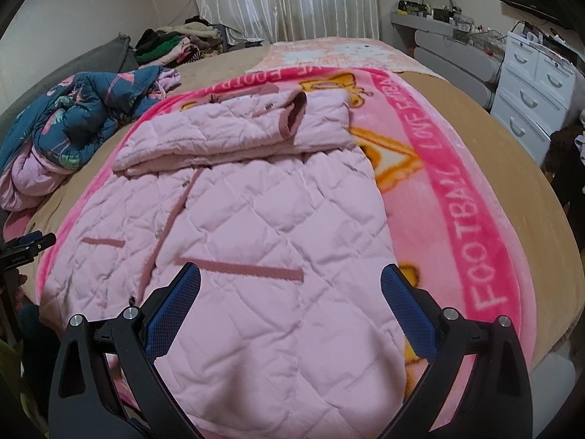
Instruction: Fold large clothes
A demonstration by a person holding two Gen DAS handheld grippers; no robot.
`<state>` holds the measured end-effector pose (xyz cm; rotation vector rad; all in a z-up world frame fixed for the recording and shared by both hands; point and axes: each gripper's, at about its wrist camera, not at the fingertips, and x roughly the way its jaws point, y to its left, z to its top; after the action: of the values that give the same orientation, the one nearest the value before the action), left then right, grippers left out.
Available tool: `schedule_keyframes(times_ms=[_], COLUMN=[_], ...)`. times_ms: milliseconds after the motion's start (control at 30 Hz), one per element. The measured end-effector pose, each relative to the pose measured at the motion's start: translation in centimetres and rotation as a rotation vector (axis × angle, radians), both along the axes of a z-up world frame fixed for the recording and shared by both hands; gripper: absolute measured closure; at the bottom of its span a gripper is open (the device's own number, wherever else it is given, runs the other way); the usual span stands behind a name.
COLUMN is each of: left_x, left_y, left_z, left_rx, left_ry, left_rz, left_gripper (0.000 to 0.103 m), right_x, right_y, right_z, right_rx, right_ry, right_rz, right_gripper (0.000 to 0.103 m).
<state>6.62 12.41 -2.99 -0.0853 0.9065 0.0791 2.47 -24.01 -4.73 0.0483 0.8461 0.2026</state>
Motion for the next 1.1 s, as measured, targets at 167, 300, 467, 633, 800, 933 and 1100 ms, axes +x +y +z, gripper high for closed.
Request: schedule_keyframes(times_ms=[167, 300, 467, 633, 800, 933, 1100], left_x=[-0.6, -1.0, -2.1, -3.5, -5.0, -6.0, -6.5], left_y=[0.9, 1.5, 2.6, 4.4, 5.3, 5.2, 4.6], left_z=[-1.2, -2.6, -4.1, -5.2, -6.4, -7.5, -7.7], left_rx=[0.012, 0.013, 0.013, -0.052, -0.151, -0.227, -0.297], left_ry=[0.036, 0.081, 0.114, 0.144, 0.183, 0.213, 0.225], left_rz=[0.012, 0.007, 0.03, 0.045, 0.04, 0.033, 0.003], left_gripper=[0.009, 0.009, 0.009, 0.009, 0.01, 0.024, 0.039], right_x=[-0.6, -1.0, -1.7, -2.6, -3.3, -3.8, -4.2], right_y=[-0.8, -1.2, -1.7, -2.2, -2.9, -3.3, -4.1], right_z=[-1.0, -1.7, -2.9, -3.8, -4.8, -5.2, -6.0], right_rx=[-0.014, -0.021, -0.013, -0.009, 0.007, 0.005, 0.027], right_ry=[0.031, 0.062, 0.107, 0.135, 0.168, 0.192, 0.275], right_rz=[0.007, 0.021, 0.037, 0.028, 0.014, 0.011, 0.039], right_gripper=[0.005, 0.005, 0.005, 0.005, 0.005, 0.005, 0.005])
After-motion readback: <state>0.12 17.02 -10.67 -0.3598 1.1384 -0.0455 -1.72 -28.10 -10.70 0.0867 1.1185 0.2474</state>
